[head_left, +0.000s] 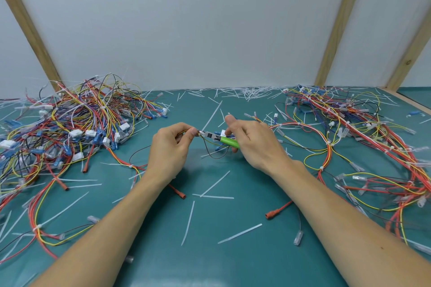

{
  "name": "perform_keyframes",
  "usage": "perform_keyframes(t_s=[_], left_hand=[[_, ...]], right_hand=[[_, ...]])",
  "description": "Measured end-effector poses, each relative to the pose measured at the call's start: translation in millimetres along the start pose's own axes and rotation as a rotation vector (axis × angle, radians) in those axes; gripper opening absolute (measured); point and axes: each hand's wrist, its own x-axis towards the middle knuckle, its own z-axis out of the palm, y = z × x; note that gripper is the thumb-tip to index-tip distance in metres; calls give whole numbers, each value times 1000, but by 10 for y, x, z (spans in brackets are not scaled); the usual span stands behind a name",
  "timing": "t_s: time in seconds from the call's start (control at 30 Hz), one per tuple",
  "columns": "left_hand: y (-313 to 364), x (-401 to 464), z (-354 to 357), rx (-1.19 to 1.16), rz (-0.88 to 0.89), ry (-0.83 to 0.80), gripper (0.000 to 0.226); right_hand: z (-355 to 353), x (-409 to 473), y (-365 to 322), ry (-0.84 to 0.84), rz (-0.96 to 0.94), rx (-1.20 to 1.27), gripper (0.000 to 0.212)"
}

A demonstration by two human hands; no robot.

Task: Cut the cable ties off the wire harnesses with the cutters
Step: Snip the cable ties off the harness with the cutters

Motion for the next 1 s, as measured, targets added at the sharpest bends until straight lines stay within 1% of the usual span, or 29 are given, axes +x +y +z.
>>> perform_keyframes(t_s=[0.2,0.43,0.73,0.9,0.97,1.0], left_hand=[[24,-3,-3,2,-1,0,20],[18,-4,4,-4,-2,-5,20],[1,7,11,-8,5,9,20],[-30,27,4,-33,-31,83,22],[-56,49,-10,-52,-77,137,23],[-71,60,-16,-59,-97,159,24]], right_hand=[[-22,8,-15,0,-26,-40,76],[-42,23,-16,20,-17,-46,65],[-35,18,-30,38,1,-39,66],[-51,-17,-17,103,-13,-80,62],[-67,-40,-10,86,-67,-87,60],[-76,-50,-12,66,-104,-86,56]])
